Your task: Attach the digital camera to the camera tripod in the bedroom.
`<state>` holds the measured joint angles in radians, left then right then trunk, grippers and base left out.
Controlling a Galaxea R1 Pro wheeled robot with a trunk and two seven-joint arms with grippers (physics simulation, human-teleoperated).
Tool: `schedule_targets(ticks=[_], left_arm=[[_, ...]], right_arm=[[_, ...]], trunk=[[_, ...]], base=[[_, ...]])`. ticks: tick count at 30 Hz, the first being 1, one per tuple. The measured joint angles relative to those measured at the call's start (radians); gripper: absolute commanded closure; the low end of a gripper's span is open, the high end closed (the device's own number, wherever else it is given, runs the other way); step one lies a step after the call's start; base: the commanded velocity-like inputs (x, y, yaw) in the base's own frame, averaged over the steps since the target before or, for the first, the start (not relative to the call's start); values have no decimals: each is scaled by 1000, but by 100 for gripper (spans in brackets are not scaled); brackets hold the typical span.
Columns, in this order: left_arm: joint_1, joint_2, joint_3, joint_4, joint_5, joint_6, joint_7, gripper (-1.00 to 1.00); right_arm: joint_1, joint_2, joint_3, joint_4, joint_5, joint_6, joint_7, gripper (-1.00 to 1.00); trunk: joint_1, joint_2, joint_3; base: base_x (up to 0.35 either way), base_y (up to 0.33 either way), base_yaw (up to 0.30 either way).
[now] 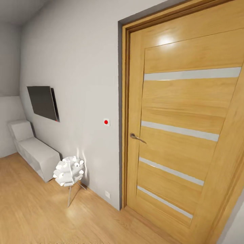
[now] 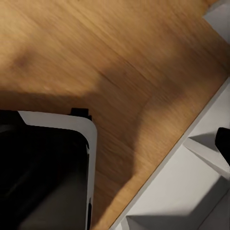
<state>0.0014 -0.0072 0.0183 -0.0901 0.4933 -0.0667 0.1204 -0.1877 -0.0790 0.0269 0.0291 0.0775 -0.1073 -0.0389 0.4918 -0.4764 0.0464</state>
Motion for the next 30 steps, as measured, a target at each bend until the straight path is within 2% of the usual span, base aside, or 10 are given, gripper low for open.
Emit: schedule_targets(ticks=[30], left_arm=[[0,0,0,0,0,1,-1,-100]], right_arm=[[0,-1,0,0,0,-1,0,-100]], trunk=[[0,0,0]], base=[[0,0,269]])
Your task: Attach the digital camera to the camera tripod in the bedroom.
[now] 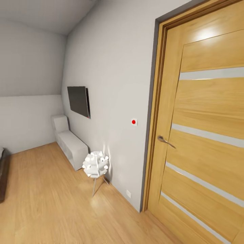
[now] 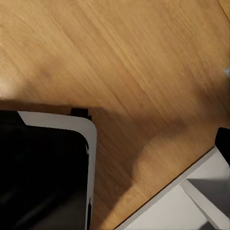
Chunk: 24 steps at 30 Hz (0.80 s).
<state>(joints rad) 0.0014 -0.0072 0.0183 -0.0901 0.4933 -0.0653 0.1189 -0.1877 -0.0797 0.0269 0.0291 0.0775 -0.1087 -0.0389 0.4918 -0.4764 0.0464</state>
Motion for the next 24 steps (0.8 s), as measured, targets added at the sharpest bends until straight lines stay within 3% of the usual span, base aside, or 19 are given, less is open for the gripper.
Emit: schedule_targets(ticks=[9,24], left_arm=[[0,0,-1,0,-1,0,-1,-100],[0,-1,-1,0,-4,-1,-3,-100]], right_arm=[[0,-1,0,0,0,-1,1,-100],[0,-4,0,0,-1,-3,4,-100]], trunk=[[0,0,0],[0,0,0]], base=[[21,-56,154],[133,-221,12]])
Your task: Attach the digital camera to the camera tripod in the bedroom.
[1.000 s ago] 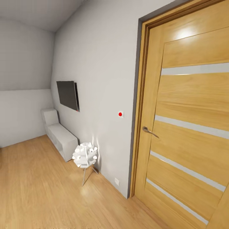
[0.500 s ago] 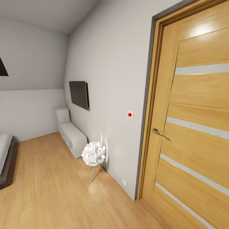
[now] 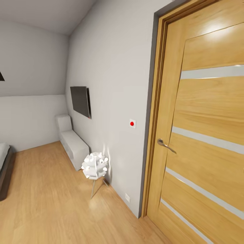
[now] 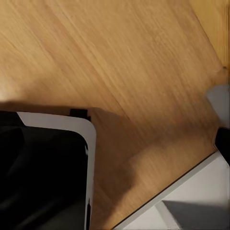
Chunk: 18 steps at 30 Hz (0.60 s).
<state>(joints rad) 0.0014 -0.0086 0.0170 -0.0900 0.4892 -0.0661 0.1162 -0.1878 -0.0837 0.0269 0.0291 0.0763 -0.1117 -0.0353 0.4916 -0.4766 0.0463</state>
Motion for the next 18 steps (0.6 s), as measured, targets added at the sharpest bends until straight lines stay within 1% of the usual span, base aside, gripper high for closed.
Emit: schedule_targets(ticks=[18], left_arm=[[0,1,0,0,0,-1,0,-100]], right_arm=[[0,-4,0,0,1,0,4,-100]], trunk=[[0,0,0]], base=[[151,-241,0]])
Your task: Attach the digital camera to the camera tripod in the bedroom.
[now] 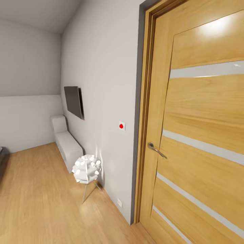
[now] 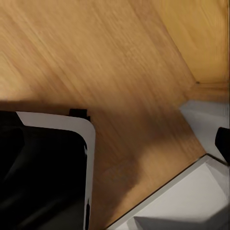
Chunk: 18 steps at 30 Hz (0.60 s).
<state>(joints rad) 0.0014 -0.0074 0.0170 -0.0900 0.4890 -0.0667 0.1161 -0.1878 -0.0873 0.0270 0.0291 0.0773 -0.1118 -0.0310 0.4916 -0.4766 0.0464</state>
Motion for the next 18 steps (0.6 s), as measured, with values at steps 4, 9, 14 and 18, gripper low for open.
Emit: schedule_targets(ticks=[4,9,14,18], left_arm=[[0,0,0,0,0,0,0,-100],[0,0,0,0,0,0,0,-100],[0,0,0,0,1,0,1,-100],[0,0,0,0,2,0,1,-100]], right_arm=[[0,0,0,0,0,0,1,-100],[0,0,0,0,0,0,1,-100],[0,5,0,0,0,3,1,-100],[0,7,0,0,0,4,-2,-100]], trunk=[[0,0,0],[0,0,0],[0,0,0],[0,0,0]], base=[[151,-241,0],[149,-237,0],[83,-128,16],[30,-46,138]])
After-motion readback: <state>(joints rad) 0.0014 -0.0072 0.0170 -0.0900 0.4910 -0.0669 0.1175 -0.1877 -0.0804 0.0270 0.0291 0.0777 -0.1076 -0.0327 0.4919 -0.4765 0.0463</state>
